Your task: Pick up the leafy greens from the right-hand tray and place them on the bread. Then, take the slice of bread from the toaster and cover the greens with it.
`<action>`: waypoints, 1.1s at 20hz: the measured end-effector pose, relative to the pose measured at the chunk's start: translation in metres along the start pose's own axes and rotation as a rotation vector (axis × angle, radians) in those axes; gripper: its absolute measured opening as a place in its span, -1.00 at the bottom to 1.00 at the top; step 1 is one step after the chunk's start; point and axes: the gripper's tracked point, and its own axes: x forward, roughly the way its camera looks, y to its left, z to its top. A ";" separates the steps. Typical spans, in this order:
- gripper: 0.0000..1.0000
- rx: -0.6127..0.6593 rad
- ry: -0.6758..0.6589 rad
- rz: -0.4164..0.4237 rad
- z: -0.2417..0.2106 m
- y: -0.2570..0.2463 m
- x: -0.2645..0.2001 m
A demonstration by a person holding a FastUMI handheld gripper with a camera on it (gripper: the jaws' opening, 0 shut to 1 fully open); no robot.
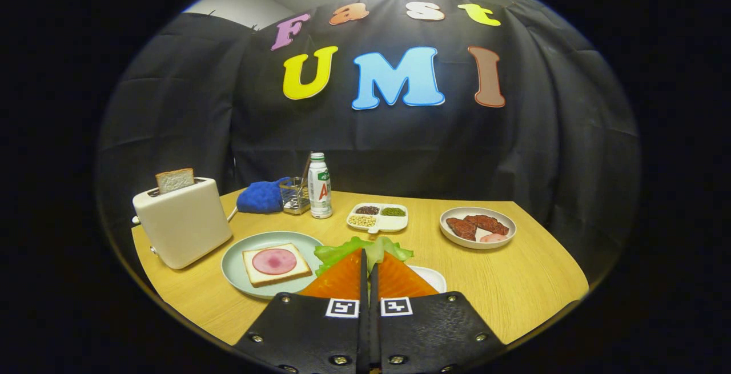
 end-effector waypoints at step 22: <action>-1.00 -0.030 0.035 0.223 -0.004 0.128 0.050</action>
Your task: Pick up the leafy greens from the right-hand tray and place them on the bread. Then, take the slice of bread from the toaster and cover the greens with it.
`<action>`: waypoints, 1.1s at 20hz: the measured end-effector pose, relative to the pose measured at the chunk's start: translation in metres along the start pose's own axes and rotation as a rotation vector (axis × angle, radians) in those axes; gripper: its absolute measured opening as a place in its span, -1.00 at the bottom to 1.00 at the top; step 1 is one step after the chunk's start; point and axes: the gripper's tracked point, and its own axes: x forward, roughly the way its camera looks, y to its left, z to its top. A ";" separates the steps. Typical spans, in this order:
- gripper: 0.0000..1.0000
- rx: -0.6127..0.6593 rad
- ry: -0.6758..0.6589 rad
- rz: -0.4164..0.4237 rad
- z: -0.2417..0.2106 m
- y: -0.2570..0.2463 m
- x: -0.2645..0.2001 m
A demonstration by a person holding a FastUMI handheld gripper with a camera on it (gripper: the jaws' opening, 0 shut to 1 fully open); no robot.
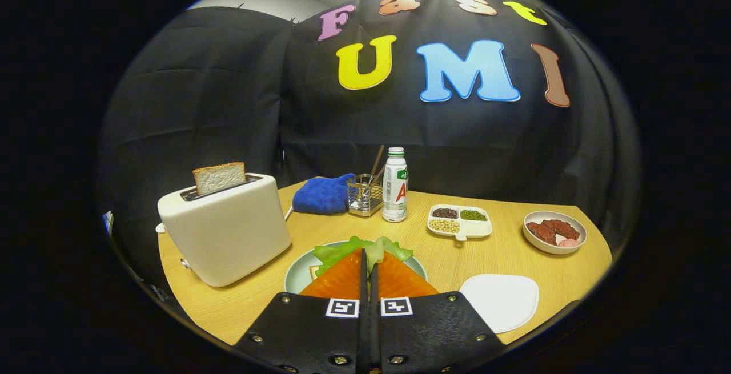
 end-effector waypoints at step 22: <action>-0.93 0.034 0.115 -0.106 -0.064 0.010 0.028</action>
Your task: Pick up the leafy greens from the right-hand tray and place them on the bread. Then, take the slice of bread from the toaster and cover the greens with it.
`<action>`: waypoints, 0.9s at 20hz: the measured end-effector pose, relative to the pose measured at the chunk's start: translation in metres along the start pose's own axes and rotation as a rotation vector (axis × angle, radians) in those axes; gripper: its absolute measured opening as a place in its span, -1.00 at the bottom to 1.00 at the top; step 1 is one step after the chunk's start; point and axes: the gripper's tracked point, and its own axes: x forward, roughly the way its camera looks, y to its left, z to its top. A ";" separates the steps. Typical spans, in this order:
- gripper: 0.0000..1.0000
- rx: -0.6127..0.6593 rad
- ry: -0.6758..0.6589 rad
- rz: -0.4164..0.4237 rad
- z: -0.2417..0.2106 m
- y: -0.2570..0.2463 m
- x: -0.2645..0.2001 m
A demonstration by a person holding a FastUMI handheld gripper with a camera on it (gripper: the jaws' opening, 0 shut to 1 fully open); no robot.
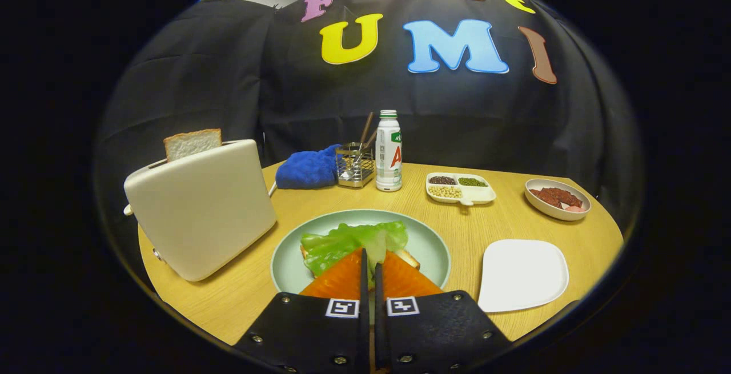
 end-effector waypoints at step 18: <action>-0.33 0.082 -0.163 -0.102 0.039 -0.017 -0.063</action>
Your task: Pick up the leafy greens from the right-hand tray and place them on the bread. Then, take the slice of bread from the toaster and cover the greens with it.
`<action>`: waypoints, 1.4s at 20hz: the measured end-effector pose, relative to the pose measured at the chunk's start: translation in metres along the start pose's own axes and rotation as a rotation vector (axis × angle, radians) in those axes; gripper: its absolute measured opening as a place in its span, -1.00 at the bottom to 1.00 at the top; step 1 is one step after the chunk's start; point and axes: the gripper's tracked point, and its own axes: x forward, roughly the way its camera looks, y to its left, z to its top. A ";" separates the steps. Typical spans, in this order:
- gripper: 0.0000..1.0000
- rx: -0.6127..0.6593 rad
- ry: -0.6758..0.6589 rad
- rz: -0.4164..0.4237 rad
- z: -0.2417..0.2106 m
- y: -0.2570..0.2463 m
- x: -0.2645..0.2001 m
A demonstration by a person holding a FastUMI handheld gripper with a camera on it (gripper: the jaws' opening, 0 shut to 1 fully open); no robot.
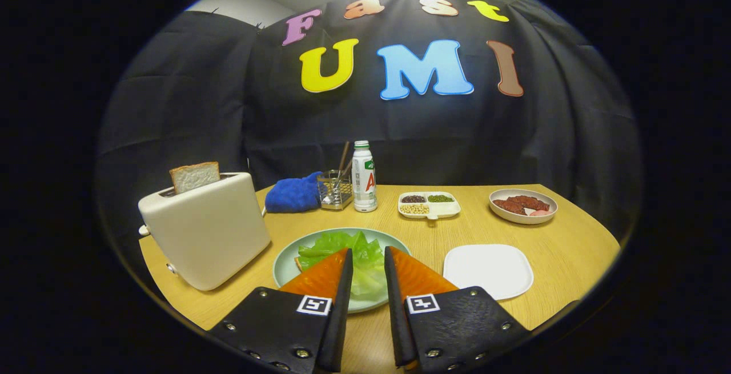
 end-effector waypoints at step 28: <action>-0.33 -0.009 -0.063 0.263 0.068 0.260 -0.011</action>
